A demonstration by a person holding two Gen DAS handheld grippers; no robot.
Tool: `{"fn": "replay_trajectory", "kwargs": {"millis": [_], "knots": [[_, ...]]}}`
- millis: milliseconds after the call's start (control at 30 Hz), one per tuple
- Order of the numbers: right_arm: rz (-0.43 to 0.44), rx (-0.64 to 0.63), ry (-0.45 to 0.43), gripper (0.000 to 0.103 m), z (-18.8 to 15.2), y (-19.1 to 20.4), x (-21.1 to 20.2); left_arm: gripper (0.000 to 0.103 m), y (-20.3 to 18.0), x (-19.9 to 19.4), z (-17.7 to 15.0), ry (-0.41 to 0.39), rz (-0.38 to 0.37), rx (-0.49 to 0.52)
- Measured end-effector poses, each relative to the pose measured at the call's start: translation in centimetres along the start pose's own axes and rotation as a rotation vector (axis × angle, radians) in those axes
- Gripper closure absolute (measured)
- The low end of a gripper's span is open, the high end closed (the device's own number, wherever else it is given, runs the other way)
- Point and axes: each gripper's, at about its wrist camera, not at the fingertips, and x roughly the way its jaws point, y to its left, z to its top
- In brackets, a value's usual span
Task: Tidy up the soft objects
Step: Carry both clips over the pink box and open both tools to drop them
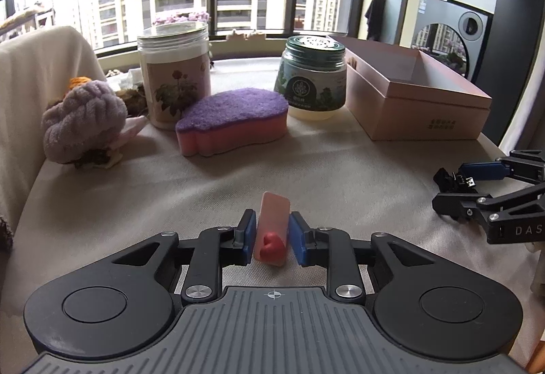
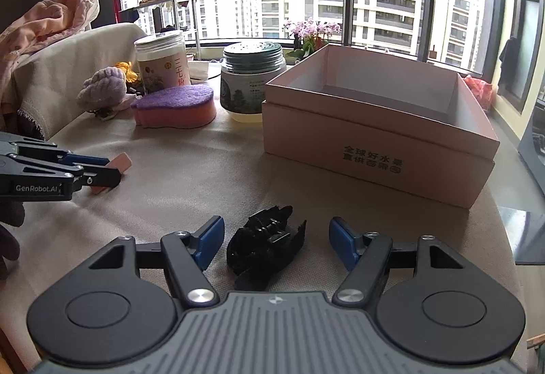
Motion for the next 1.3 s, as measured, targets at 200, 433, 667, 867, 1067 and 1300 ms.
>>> {"fn": "replay_trajectory", "kwargs": {"millis": [200,433,667,867,1067,1300], "knots": [[-0.019,-0.020,0.021,0.029,0.0,0.4,0.2,0.073,-0.2,0.1,-0.3,-0.029,-0.016,0.010],[-0.002,-0.053,0.012,0.046,0.0,0.8,0.0,0.073,0.8,0.0,-0.4,-0.038,-0.059,-0.039],[0.008,-0.084,0.024,0.063,0.6,2.0,0.0,0.073,0.9,0.0,-0.5,-0.040,-0.068,-0.037],[-0.003,-0.101,0.013,0.063,0.9,1.6,-1.7,0.077,0.4,-0.2,-0.6,-0.040,-0.035,-0.015],[-0.061,-0.103,-0.021,0.063,0.7,0.2,-4.5,0.078,-0.7,-1.1,-1.3,-0.038,-0.069,-0.011],[-0.103,-0.083,-0.069,0.063,0.5,-1.9,-7.1,0.078,-3.0,-1.5,-1.5,-0.017,-0.123,0.025]]}}
